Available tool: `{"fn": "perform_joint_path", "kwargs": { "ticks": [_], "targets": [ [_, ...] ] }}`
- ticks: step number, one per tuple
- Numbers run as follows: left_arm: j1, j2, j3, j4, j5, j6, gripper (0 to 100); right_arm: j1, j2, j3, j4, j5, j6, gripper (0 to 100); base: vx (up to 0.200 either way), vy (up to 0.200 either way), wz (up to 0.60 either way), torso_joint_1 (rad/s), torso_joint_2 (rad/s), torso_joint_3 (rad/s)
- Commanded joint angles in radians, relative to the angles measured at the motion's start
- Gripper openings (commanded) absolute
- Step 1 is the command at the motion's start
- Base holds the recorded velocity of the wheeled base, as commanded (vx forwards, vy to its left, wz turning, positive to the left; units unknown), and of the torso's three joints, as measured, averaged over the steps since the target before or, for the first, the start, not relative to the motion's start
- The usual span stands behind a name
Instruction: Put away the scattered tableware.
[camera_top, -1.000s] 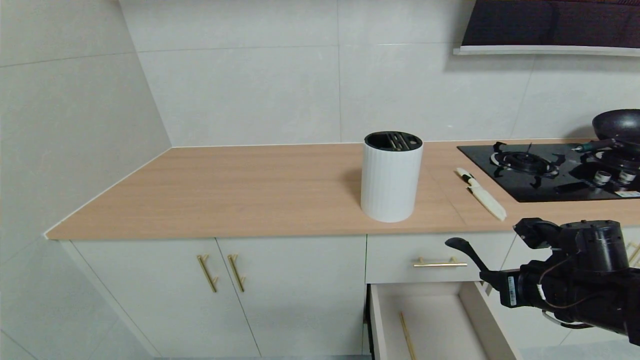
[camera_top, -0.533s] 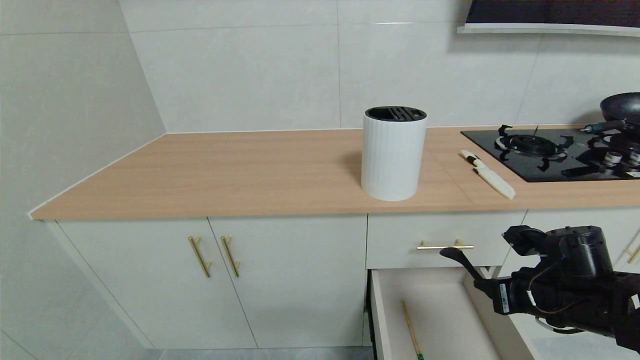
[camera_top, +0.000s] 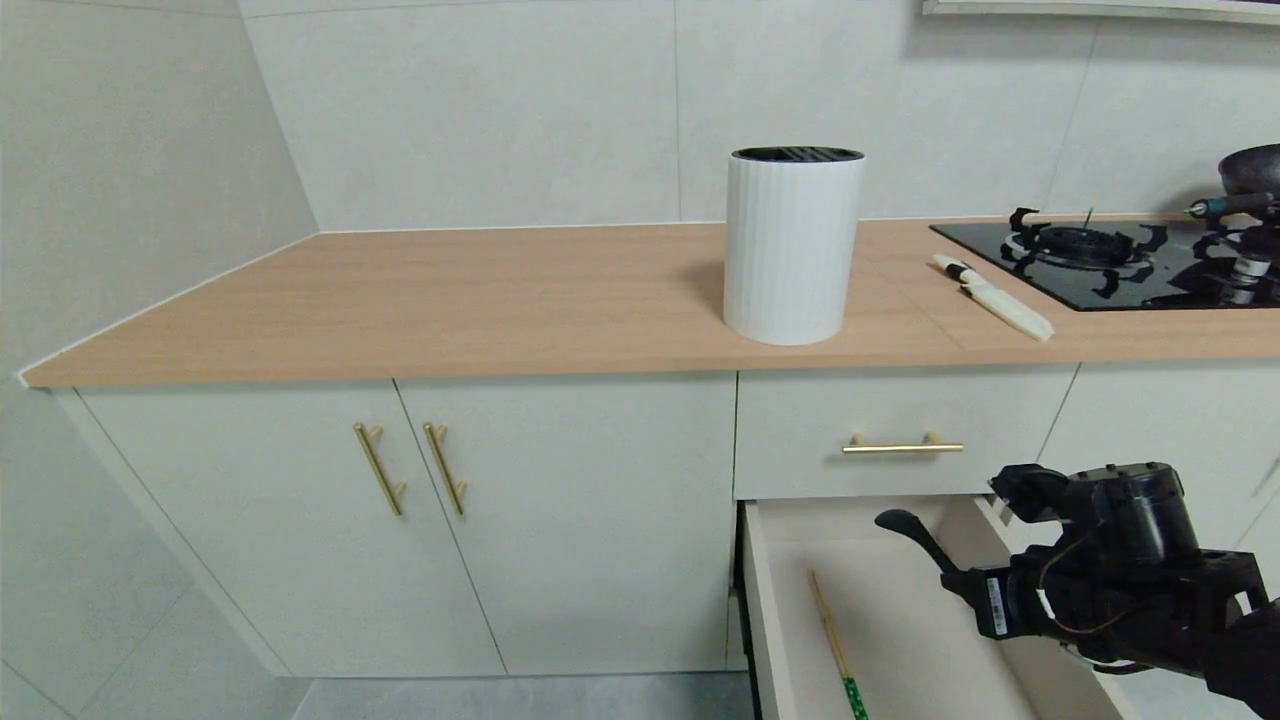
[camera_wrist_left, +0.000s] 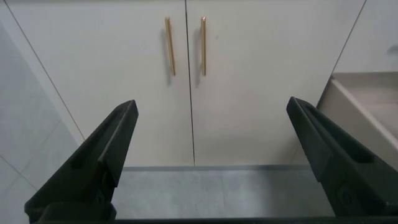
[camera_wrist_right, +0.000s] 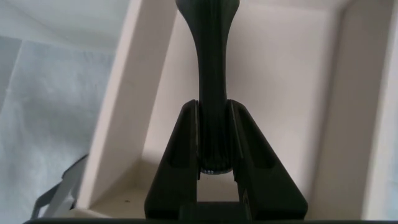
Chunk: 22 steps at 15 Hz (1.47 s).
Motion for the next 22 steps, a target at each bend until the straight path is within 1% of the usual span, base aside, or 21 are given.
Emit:
{"fn": "perform_joint_path", "kwargs": {
  "ticks": [1, 4, 6, 9, 10, 11, 12, 16, 17, 19, 20, 22],
  "targets": [
    [0.001, 0.000, 0.000, 0.000, 0.000, 0.000, 100, 0.001, 0.023, 0.003, 0.000, 0.001, 0.000, 0, 0.000, 0.000, 0.00, -0.163, 0.47, 0.300],
    [0.001, 0.000, 0.000, 0.000, 0.000, 0.000, 100, 0.001, 0.037, 0.005, -0.016, 0.001, 0.000, 0, 0.000, 0.000, 0.00, -0.149, 0.46, 0.307],
    [0.000, 0.000, 0.000, 0.000, 0.000, -0.002, 100, 0.001, 0.065, 0.022, -0.080, 0.001, 0.000, 0, 0.000, 0.000, 0.00, -0.112, 0.39, 0.276],
    [0.000, 0.000, 0.000, 0.000, 0.000, 0.000, 100, 0.014, 0.189, 0.042, -0.260, -0.011, 0.003, 0, 0.000, 0.000, 0.00, -0.032, 0.12, 0.084],
    [0.000, 0.000, 0.000, 0.000, 0.002, 0.000, 100, 0.015, 0.276, 0.046, -0.370, -0.042, 0.006, 0, 0.000, 0.000, 0.00, 0.000, 0.00, 0.000],
    [0.000, 0.000, 0.000, 0.000, 0.000, 0.000, 100, 0.015, 0.335, 0.048, -0.424, -0.076, 0.008, 0, 0.000, 0.000, 0.00, 0.000, 0.00, 0.000],
    [0.001, 0.000, 0.000, 0.000, 0.002, 0.000, 100, 0.015, 0.373, 0.043, -0.444, -0.094, 0.008, 0, 0.000, 0.000, 0.00, 0.000, 0.00, 0.000],
    [0.000, 0.000, 0.000, 0.000, 0.000, 0.000, 100, 0.015, 0.439, 0.034, -0.444, -0.102, 0.008, 0, 0.000, 0.000, 0.00, 0.000, 0.00, 0.000],
    [0.001, 0.000, 0.000, 0.000, 0.002, 0.000, 100, 0.015, 0.502, 0.019, -0.445, -0.120, 0.008, 0, 0.000, 0.000, 0.00, 0.000, 0.00, 0.000],
    [0.000, 0.000, 0.000, 0.000, 0.000, 0.000, 100, 0.015, 0.548, 0.000, -0.447, -0.140, 0.008, 0, 0.000, 0.000, 0.00, 0.000, 0.00, 0.000],
    [0.000, 0.000, 0.000, 0.000, 0.000, 0.000, 100, 0.014, 0.562, -0.009, -0.448, -0.158, 0.008, 0, 0.000, 0.000, 0.00, 0.000, 0.00, 0.000],
    [0.001, 0.000, 0.000, 0.000, 0.000, 0.000, 100, 0.014, 0.580, -0.018, -0.450, -0.162, 0.008, 0, 0.000, 0.000, 0.00, 0.000, 0.00, 0.000]
  ]
}}
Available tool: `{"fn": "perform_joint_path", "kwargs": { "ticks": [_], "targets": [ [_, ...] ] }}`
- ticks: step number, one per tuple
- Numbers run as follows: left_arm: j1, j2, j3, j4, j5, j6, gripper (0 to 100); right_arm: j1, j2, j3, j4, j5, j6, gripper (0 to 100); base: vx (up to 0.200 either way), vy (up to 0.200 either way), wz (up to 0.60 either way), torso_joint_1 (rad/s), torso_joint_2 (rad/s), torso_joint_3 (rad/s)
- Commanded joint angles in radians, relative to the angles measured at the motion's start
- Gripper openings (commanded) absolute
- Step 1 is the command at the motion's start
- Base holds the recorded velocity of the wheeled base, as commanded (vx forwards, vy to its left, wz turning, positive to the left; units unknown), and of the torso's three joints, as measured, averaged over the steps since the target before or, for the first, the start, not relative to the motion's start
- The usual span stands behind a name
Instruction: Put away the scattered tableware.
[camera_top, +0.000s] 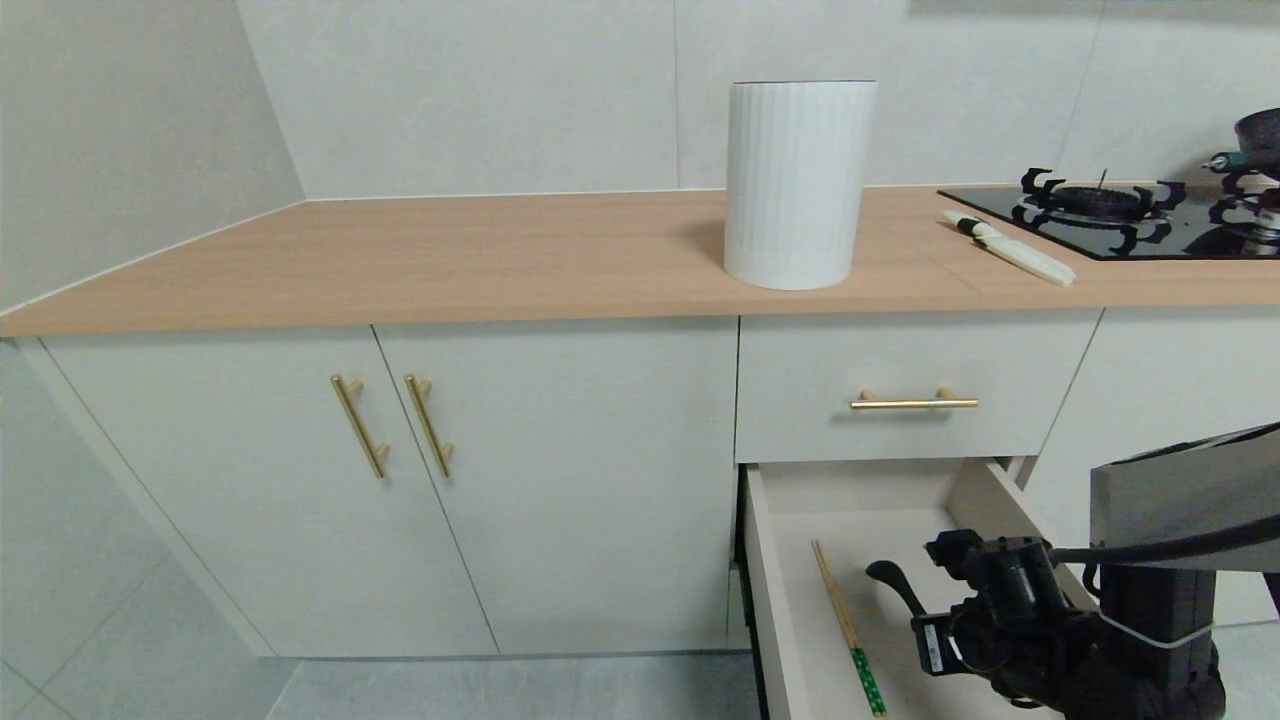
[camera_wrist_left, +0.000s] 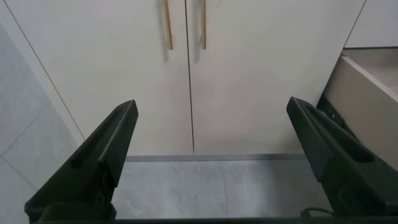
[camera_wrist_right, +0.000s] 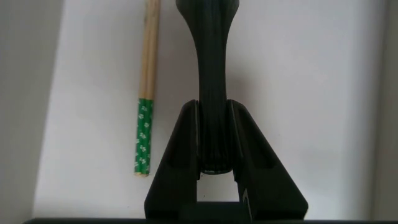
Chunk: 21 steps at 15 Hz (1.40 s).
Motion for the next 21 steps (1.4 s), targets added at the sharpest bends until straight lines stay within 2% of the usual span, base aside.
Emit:
{"fn": "perform_joint_path", "kwargs": {
  "ticks": [1, 8, 9, 15, 18, 19, 21],
  "targets": [
    [0.001, 0.000, 0.000, 0.000, 0.001, 0.000, 100, -0.002, 0.051, -0.017, -0.001, -0.002, 0.000, 0, 0.000, 0.000, 0.00, 0.000, 0.00, 0.000],
    [0.001, 0.000, 0.000, 0.000, 0.000, 0.000, 100, -0.015, 0.083, -0.060, -0.001, -0.039, 0.000, 0, 0.000, 0.000, 0.00, 0.000, 0.00, 0.000],
    [0.001, 0.000, 0.000, 0.000, 0.000, 0.000, 100, -0.015, 0.084, -0.063, -0.001, -0.041, 0.000, 100, 0.000, 0.000, 0.00, 0.000, 0.00, 0.000],
    [0.000, 0.000, 0.000, 0.000, 0.000, 0.000, 100, -0.015, 0.060, -0.054, -0.004, -0.041, 0.002, 100, 0.000, 0.000, 0.00, 0.000, 0.00, 0.000],
    [0.000, 0.000, 0.000, 0.000, 0.000, 0.000, 100, -0.014, -0.118, 0.000, 0.008, -0.039, 0.000, 100, 0.000, 0.000, 0.00, 0.000, 0.00, 0.000],
    [0.000, 0.000, 0.000, 0.000, 0.000, 0.000, 100, -0.009, -0.196, 0.009, 0.038, -0.039, 0.000, 100, 0.000, 0.000, 0.00, 0.000, 0.00, 0.000],
    [0.000, 0.000, 0.000, 0.000, 0.000, 0.000, 100, 0.008, -0.374, 0.004, 0.180, -0.036, 0.000, 100, 0.000, 0.000, 0.00, 0.000, 0.00, 0.000]
  ]
}}
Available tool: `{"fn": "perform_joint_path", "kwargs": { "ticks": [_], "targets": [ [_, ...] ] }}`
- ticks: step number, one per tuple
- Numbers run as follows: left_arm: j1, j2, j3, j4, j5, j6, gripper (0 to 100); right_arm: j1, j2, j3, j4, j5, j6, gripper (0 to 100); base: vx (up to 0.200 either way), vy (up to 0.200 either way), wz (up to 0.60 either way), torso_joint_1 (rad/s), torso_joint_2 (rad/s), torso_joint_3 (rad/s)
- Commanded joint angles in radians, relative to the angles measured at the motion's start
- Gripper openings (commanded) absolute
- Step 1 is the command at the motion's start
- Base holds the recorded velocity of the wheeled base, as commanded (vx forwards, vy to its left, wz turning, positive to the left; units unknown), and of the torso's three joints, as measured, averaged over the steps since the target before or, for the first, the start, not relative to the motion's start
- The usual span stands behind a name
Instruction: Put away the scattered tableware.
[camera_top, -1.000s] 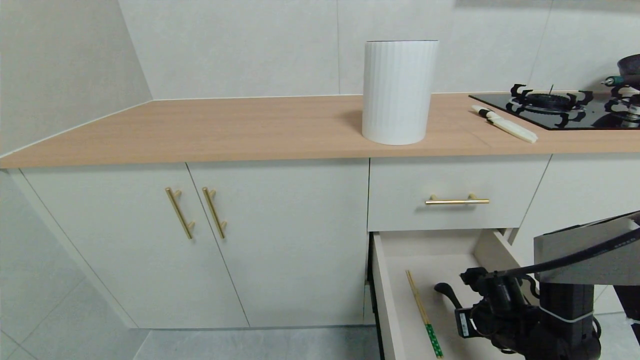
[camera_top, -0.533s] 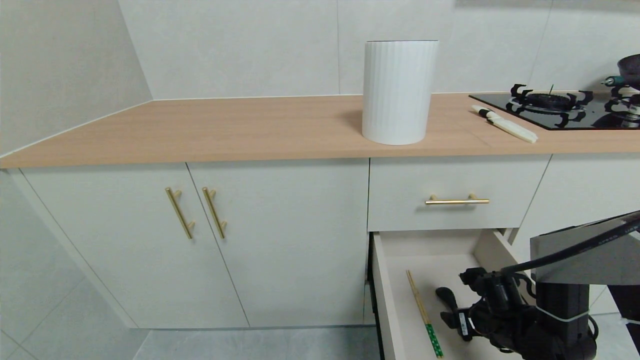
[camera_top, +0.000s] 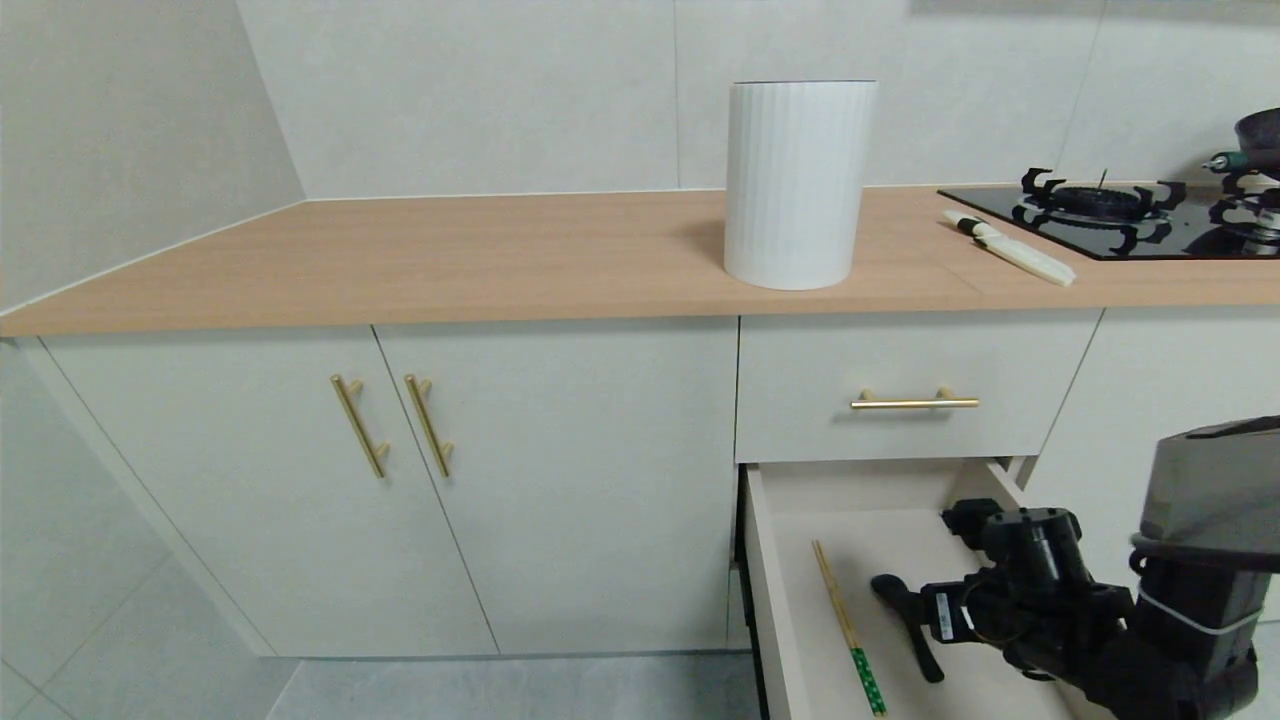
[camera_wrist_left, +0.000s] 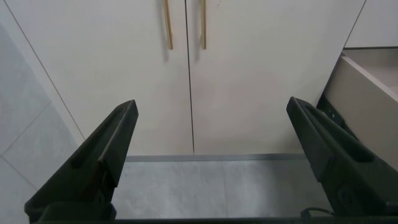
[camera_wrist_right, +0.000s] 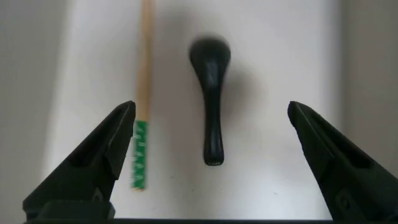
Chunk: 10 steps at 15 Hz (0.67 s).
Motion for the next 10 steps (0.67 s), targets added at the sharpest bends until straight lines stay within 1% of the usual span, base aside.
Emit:
{"fn": "perform_joint_path", "kwargs": {
  "ticks": [1, 2, 4, 5, 8, 10],
  "targets": [
    [-0.001, 0.000, 0.000, 0.000, 0.000, 0.000, 100, 0.030, -0.294, 0.006, 0.166, 0.004, 0.001, 100, 0.000, 0.000, 0.00, 0.000, 0.00, 0.000],
    [-0.001, 0.000, 0.000, 0.000, 0.000, 0.000, 100, 0.041, -0.359, -0.001, 0.216, 0.006, 0.001, 100, 0.000, 0.000, 0.00, 0.000, 0.00, 0.000],
    [0.001, 0.000, 0.000, 0.001, 0.000, 0.000, 100, 0.056, -0.469, -0.014, 0.310, 0.009, 0.000, 100, -0.200, 0.000, 0.00, 0.000, 0.00, -0.002],
    [-0.001, 0.000, 0.000, 0.000, 0.000, -0.002, 100, 0.066, -0.549, -0.034, 0.399, 0.023, 0.001, 100, -0.200, 0.000, 0.00, 0.012, 0.00, 0.002],
    [-0.001, 0.000, 0.000, 0.001, 0.000, 0.000, 100, 0.075, -0.629, -0.044, 0.476, 0.064, 0.001, 100, -0.200, 0.000, 0.00, -0.006, 0.00, 0.004],
    [0.001, 0.000, 0.000, 0.001, 0.002, 0.000, 100, 0.076, -0.684, -0.044, 0.554, 0.101, 0.000, 100, -0.200, 0.000, 0.00, 0.002, 0.00, 0.002]
  ]
}}
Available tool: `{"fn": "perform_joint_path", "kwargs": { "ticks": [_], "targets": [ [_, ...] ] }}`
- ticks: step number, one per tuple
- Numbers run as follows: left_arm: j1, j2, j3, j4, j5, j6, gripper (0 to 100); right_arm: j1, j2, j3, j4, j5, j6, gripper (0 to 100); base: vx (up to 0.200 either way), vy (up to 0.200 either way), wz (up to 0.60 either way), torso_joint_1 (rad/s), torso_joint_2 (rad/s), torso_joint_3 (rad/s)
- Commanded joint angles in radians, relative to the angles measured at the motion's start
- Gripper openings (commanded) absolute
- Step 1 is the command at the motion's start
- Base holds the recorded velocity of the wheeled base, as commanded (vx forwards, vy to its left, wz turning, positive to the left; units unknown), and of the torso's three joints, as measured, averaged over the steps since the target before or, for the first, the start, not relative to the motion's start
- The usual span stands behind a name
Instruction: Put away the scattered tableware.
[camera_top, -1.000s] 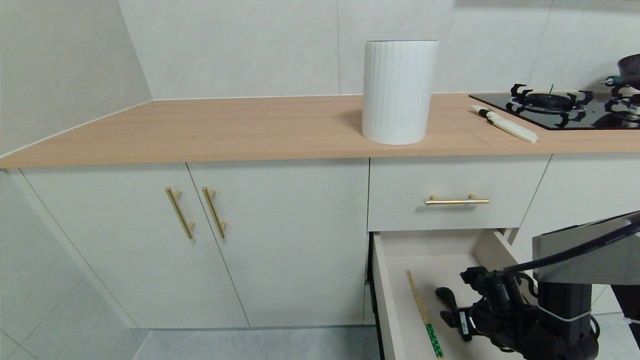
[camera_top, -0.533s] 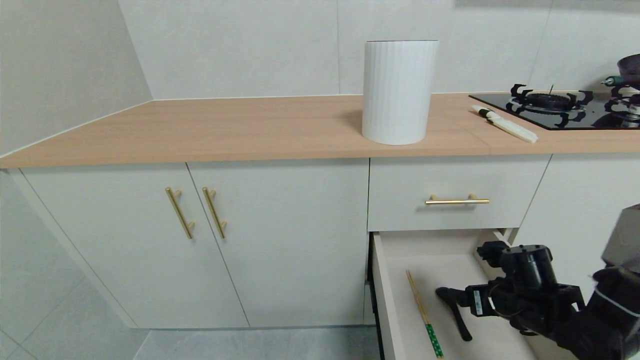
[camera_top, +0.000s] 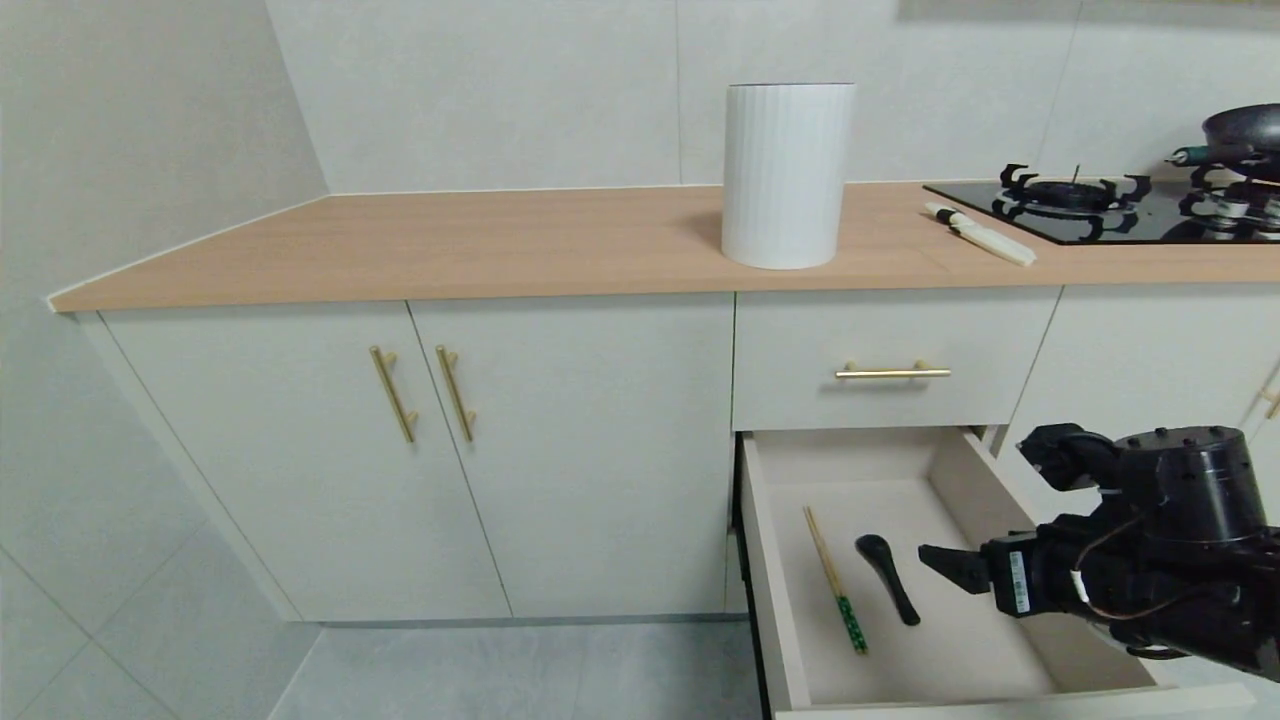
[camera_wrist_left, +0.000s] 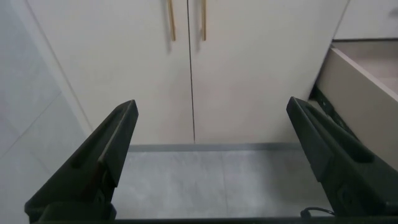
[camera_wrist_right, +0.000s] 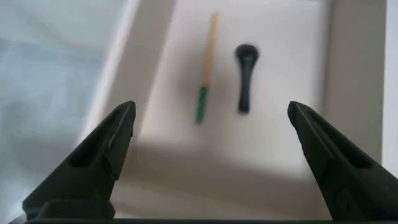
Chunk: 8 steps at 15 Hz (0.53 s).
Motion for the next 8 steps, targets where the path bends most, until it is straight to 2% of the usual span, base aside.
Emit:
{"fn": "perform_joint_path", "kwargs": {
  "ticks": [1, 2, 3, 4, 8],
  "targets": [
    [0.001, 0.000, 0.000, 0.001, 0.001, 0.000, 100, 0.015, -0.118, -0.005, 0.080, 0.044, -0.005, 100, -0.200, 0.000, 0.00, 0.002, 0.00, 0.007],
    [0.001, 0.000, 0.000, 0.001, 0.001, 0.000, 100, 0.015, -0.118, -0.005, 0.080, 0.044, -0.005, 100, 0.000, 0.000, 0.00, 0.000, 0.00, 0.000],
    [0.001, 0.000, 0.000, 0.001, 0.000, -0.002, 100, 0.032, -0.198, -0.017, 0.281, 0.213, -0.019, 100, 0.000, 0.000, 0.00, 0.000, 0.00, 0.000],
    [0.000, 0.000, 0.000, -0.001, 0.000, 0.000, 100, 0.034, -0.214, -0.020, 0.373, 0.274, -0.071, 100, 0.000, 0.000, 0.00, 0.000, 0.00, 0.000],
    [0.001, 0.000, 0.000, -0.001, 0.000, 0.000, 100, 0.046, -0.182, -0.021, 0.597, 0.384, -0.264, 100, 0.000, 0.000, 0.00, 0.000, 0.00, 0.000]
  ]
}}
